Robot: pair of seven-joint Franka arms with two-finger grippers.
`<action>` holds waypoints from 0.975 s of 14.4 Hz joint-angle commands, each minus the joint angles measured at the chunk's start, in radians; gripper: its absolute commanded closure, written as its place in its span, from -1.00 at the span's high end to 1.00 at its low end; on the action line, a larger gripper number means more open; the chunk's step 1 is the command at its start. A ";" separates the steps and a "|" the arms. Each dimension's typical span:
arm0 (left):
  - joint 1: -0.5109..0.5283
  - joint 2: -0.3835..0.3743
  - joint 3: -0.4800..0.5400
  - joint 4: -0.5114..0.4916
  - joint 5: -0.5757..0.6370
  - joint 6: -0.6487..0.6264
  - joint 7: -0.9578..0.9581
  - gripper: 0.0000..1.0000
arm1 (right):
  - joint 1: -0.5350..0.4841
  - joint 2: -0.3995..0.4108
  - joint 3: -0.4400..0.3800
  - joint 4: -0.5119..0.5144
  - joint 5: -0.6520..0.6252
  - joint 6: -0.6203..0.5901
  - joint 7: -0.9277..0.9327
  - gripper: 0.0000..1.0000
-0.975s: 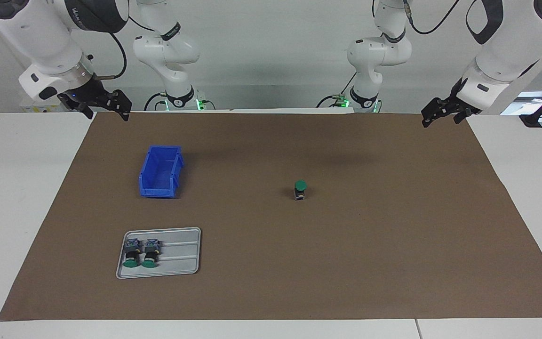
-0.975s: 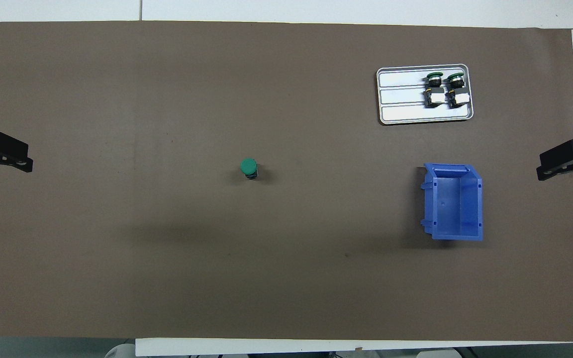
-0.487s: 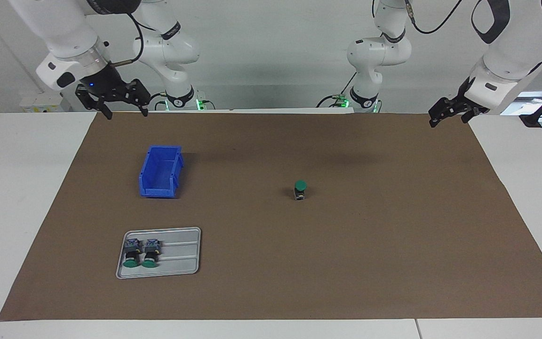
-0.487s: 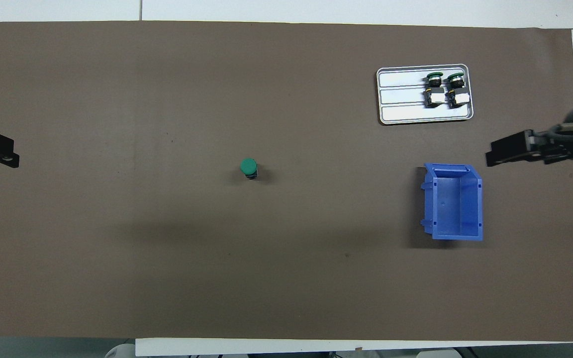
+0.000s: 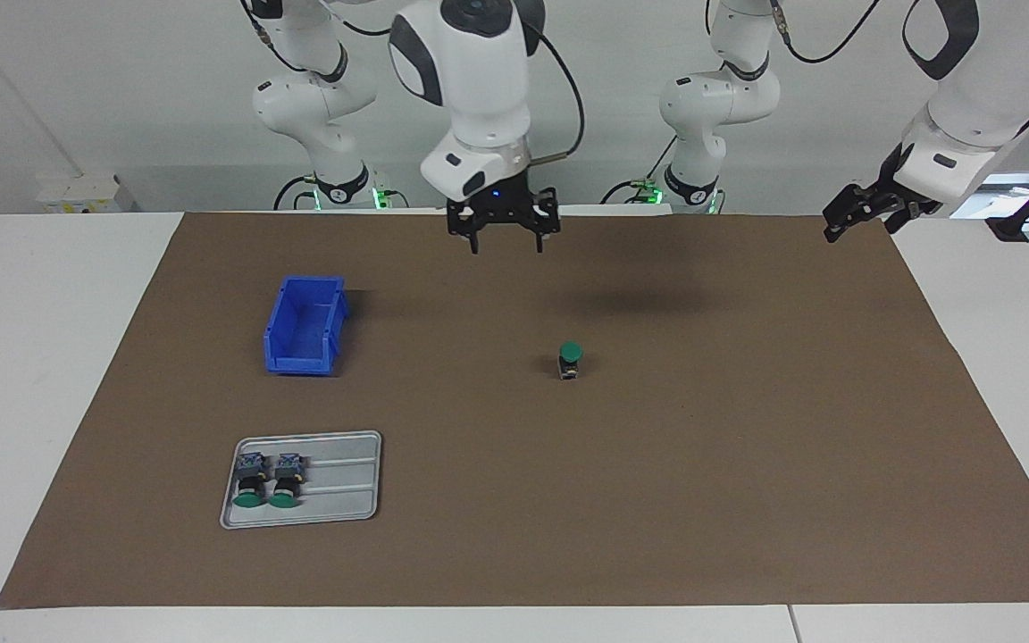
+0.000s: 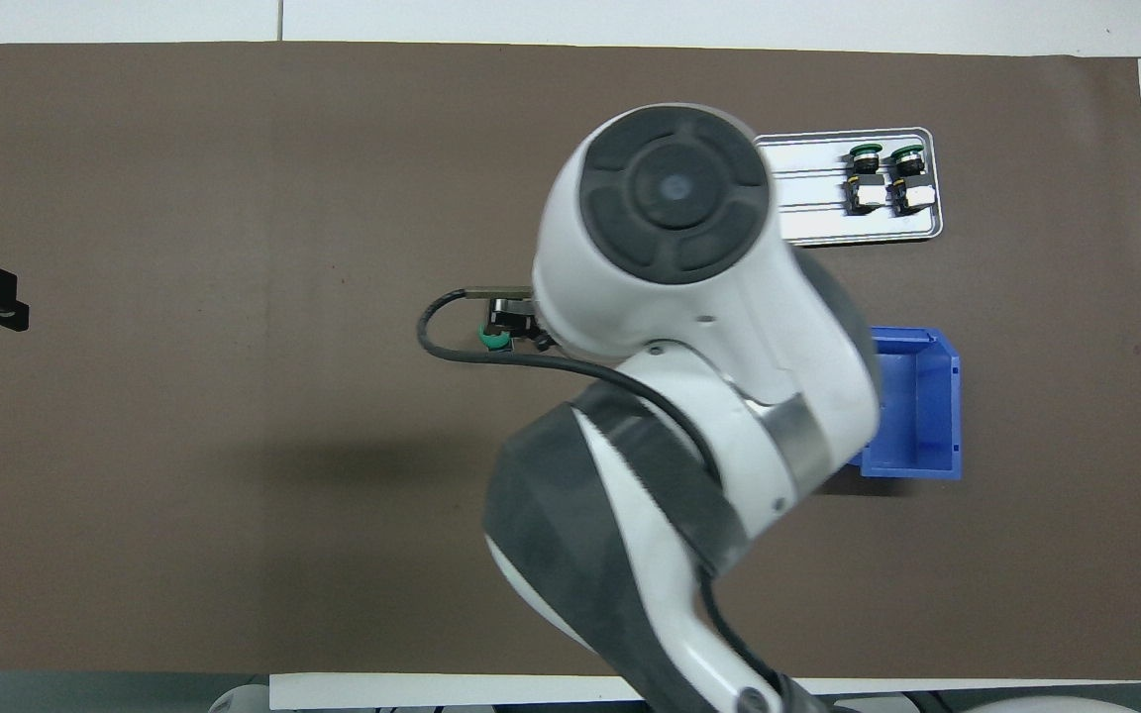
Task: Place and press button with both arms
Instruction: 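Reach the right gripper to the green button and grasp it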
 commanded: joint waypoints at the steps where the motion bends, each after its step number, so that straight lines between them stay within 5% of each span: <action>1: 0.017 -0.010 -0.018 -0.003 0.009 0.012 0.016 0.99 | 0.012 0.044 -0.004 -0.055 -0.015 0.127 0.023 0.98; 8: 0.014 -0.011 -0.017 -0.011 0.008 0.012 0.016 0.99 | 0.083 0.214 -0.004 -0.144 -0.040 0.443 0.045 0.98; 12: 0.008 -0.011 -0.018 -0.011 0.008 0.018 0.014 0.99 | 0.094 0.241 -0.004 -0.185 -0.071 0.513 0.048 0.98; 14: 0.008 -0.012 -0.018 -0.011 0.008 0.018 0.006 0.99 | 0.089 0.242 -0.006 -0.195 -0.077 0.542 0.044 0.75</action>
